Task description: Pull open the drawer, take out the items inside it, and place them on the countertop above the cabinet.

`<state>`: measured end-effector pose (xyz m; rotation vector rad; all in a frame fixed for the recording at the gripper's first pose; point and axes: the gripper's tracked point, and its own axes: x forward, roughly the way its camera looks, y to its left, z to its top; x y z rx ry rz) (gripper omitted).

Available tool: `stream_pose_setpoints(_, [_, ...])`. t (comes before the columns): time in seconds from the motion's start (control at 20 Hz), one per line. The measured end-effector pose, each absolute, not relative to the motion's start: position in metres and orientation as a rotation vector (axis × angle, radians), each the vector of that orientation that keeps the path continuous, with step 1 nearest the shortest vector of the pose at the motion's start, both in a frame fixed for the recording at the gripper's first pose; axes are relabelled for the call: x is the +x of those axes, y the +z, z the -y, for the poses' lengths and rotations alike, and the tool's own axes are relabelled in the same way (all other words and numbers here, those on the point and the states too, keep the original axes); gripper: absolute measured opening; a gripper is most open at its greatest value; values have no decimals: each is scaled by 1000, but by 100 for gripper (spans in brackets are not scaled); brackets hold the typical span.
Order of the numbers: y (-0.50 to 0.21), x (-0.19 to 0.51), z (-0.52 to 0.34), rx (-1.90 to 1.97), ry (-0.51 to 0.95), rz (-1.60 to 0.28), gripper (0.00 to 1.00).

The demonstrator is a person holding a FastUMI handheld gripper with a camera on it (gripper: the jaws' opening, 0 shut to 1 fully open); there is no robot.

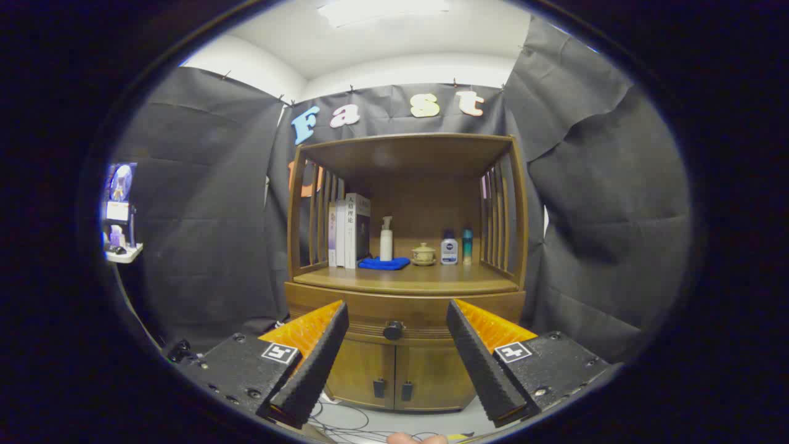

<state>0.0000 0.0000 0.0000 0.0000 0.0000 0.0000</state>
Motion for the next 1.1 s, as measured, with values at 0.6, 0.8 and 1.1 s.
stream_pose_setpoints(0.6, [0,6,-10,-4,7,-7,100])
stream_pose_setpoints(0.8, [-8,20,-12,-14,2,-18,100])
stream_pose_setpoints(1.1, [-27,60,-10,-8,-20,-35,100])
